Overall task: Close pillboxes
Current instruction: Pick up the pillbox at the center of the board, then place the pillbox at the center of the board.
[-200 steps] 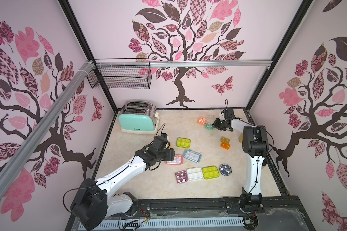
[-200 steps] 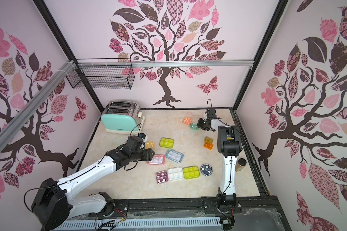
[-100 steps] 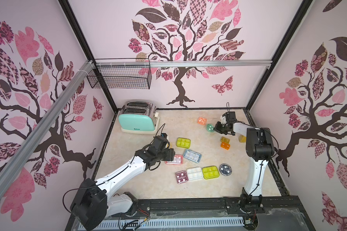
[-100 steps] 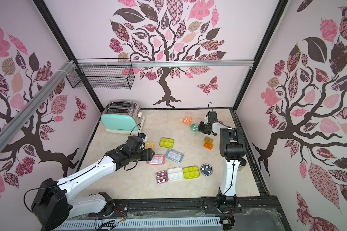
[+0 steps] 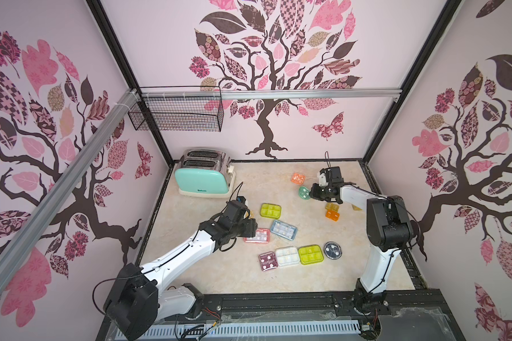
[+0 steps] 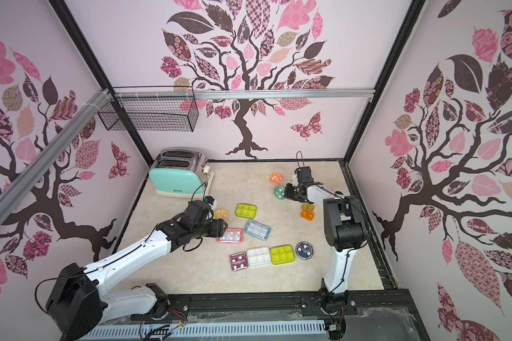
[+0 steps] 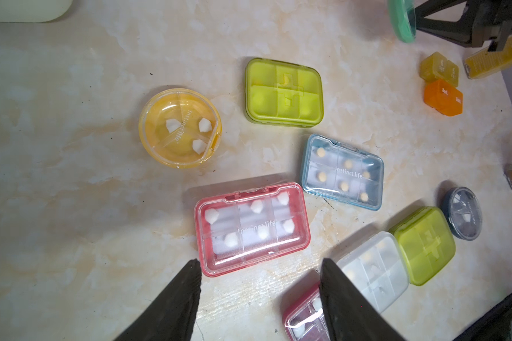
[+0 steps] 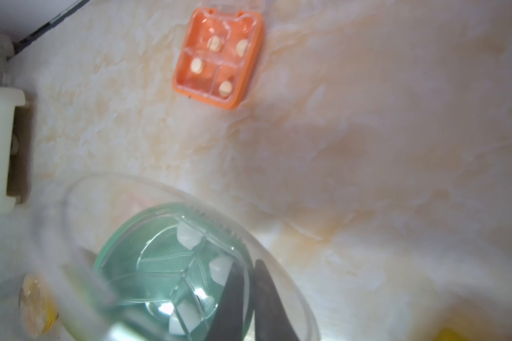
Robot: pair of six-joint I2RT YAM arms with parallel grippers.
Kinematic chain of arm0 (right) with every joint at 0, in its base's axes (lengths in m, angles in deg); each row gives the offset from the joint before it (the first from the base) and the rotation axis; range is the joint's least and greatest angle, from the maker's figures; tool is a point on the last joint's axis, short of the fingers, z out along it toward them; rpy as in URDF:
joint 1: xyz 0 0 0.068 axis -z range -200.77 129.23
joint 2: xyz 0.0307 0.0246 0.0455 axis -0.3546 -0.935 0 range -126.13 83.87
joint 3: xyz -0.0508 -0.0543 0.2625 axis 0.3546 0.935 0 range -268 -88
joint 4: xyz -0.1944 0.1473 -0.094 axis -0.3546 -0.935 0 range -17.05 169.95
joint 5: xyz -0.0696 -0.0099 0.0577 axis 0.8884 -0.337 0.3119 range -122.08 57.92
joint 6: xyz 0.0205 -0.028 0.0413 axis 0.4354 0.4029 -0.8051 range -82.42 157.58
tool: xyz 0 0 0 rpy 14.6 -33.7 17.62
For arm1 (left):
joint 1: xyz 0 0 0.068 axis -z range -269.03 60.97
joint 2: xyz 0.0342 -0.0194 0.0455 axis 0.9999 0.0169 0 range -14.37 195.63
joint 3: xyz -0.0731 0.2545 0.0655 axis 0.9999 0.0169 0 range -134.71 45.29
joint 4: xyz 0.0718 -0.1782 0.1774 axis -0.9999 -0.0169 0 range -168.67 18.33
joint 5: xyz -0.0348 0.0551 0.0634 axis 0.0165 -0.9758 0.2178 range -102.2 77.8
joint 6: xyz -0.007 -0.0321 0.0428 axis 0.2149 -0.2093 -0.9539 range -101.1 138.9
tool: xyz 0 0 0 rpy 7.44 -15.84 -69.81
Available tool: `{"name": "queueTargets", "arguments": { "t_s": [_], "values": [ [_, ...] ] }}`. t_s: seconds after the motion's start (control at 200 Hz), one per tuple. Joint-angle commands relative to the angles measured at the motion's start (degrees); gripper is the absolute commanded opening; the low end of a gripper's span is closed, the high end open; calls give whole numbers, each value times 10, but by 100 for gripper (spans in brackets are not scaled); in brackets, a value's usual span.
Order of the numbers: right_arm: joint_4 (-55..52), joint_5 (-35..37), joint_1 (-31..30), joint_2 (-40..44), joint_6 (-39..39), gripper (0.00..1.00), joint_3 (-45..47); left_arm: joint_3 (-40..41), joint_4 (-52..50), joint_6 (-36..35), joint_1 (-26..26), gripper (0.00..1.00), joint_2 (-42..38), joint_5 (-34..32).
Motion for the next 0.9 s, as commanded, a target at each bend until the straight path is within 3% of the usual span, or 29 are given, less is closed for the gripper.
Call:
{"name": "queueTargets", "arguments": {
  "t_s": [0.0,0.37,0.54,0.74,0.895],
  "values": [
    [-27,35,-32,37,18,9,17,-4,-16,4,-17,66,-2,-12],
    [-70,112,-213,104,33,7,29,67,-8,60,-128,62,-75,3],
    [-91,152,-311,91,29,6,-12,88,-9,80,-172,62,-98,59],
    [-109,187,-423,60,29,6,-56,171,9,155,-268,60,-171,91],
    [-110,220,-497,38,32,6,-70,215,15,197,-286,59,-239,91]
  ]
}}
